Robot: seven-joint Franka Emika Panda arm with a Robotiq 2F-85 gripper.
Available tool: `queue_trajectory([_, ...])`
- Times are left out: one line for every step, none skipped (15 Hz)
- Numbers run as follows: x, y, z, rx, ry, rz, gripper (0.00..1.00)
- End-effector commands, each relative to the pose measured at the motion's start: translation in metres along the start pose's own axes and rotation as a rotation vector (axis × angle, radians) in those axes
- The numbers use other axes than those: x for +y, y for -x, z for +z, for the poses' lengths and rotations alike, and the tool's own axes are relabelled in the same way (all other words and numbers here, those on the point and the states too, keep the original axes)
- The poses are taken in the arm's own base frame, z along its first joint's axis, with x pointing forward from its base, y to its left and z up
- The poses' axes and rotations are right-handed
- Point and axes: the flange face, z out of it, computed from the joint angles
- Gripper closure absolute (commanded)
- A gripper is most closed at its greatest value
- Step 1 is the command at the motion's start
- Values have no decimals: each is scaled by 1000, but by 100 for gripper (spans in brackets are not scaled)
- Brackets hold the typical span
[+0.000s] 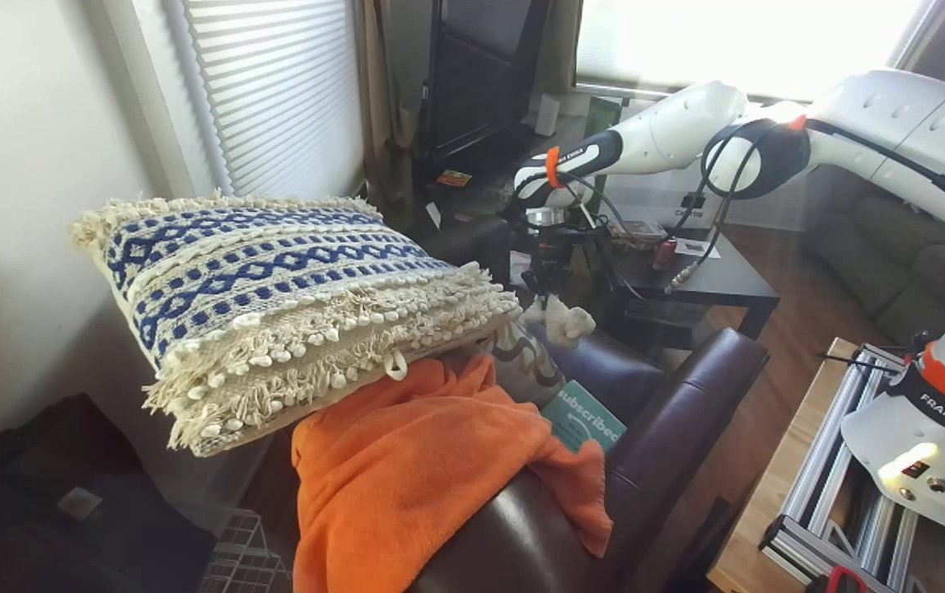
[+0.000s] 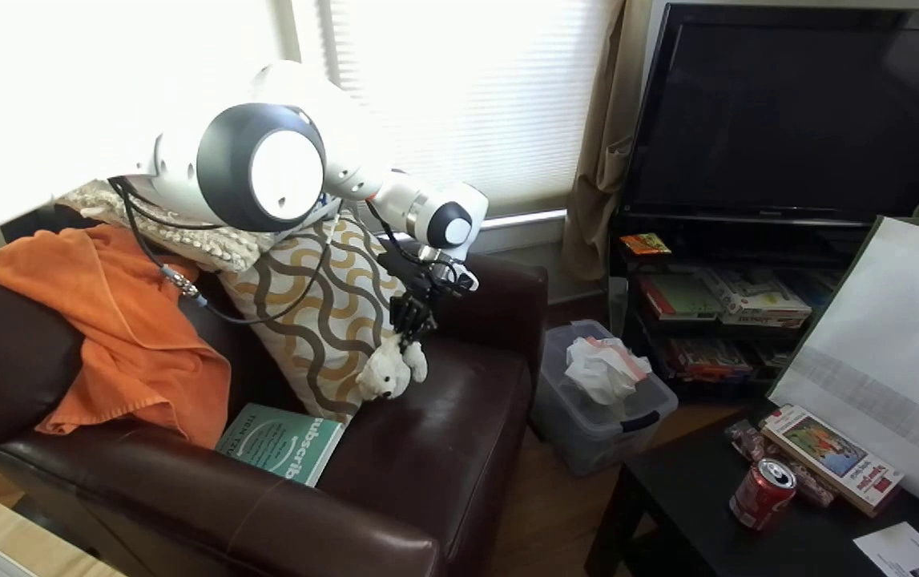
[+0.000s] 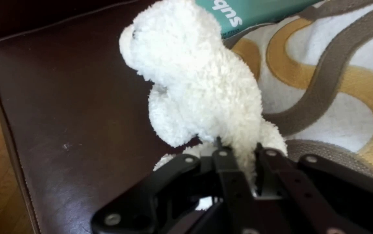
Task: Put the white teddy bear on the sofa
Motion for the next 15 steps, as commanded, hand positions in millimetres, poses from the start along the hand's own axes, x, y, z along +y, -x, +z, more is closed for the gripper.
queue_trajectory([-2, -8, 16, -44, 51, 32, 96])
queue_trajectory([-2, -7, 19, -58, 57, 32, 83])
queue_trajectory([-4, -7, 22, -70, 61, 31, 59])
queue_trajectory([-4, -6, 23, -79, 63, 31, 58])
queue_trajectory([-5, -5, 23, -82, 71, 34, 56])
queue_trajectory([-5, -6, 24, -84, 77, 37, 49])
queue_trajectory([-5, -6, 22, -85, 82, 42, 42])
queue_trajectory([-6, -2, 15, -77, 84, 46, 32])
queue_trajectory([-9, -3, 4, -55, 82, 54, 26])
queue_trajectory([-13, -2, -8, -35, 89, 69, 19])
queue_trajectory([-20, 4, -23, -27, 83, 65, 10])
queue_trajectory([-30, 11, -40, -22, 80, 49, 4])
queue_trajectory([-38, 19, -54, -22, 90, 37, 0])
queue_trajectory([-51, 29, -73, -10, 102, 29, 0])
queue_trajectory([-62, 38, -90, 10, 117, 35, 0])
